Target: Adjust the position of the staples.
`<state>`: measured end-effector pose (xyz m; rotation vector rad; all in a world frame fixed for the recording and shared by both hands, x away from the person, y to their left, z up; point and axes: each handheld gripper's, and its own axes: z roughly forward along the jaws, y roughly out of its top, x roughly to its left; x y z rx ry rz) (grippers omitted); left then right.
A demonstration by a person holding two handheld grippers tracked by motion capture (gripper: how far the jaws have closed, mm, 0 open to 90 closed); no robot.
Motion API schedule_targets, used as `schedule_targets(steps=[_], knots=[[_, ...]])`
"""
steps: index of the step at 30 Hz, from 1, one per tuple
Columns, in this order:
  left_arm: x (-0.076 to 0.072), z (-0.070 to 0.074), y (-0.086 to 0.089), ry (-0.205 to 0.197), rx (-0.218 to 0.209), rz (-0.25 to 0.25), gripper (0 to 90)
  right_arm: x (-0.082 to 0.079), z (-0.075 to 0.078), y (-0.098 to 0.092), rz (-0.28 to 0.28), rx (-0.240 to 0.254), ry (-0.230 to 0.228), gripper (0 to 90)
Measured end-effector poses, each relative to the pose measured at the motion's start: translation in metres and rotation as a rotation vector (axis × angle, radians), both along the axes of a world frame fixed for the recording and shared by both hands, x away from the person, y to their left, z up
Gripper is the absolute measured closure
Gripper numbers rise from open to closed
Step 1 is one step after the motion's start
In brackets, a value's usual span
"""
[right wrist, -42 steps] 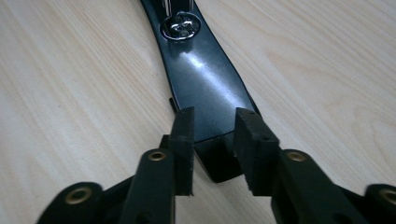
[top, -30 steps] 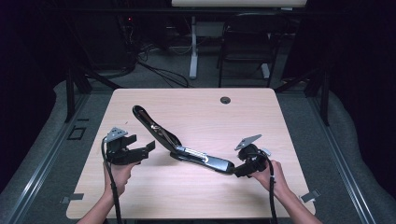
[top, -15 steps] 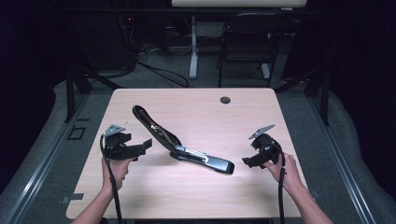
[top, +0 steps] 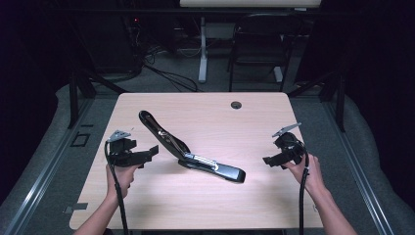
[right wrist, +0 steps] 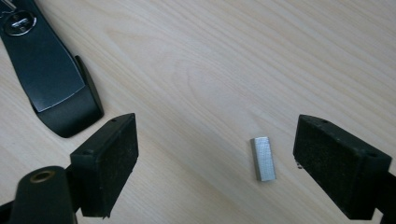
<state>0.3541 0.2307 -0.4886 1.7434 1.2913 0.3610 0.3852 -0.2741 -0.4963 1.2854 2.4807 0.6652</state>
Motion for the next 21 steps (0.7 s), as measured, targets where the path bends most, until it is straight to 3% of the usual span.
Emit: schedule_targets(steps=[10,21], knots=[[0.006,-0.004,0.000,0.009,-0.001,-0.003,1.6,0.018,0.005,-0.010,-0.035,-0.013,0.013,14.2],[0.010,-0.007,-0.003,0.025,-0.003,-0.028,1.4,0.039,-0.002,-0.017,-0.032,-0.035,0.042,20.0]])
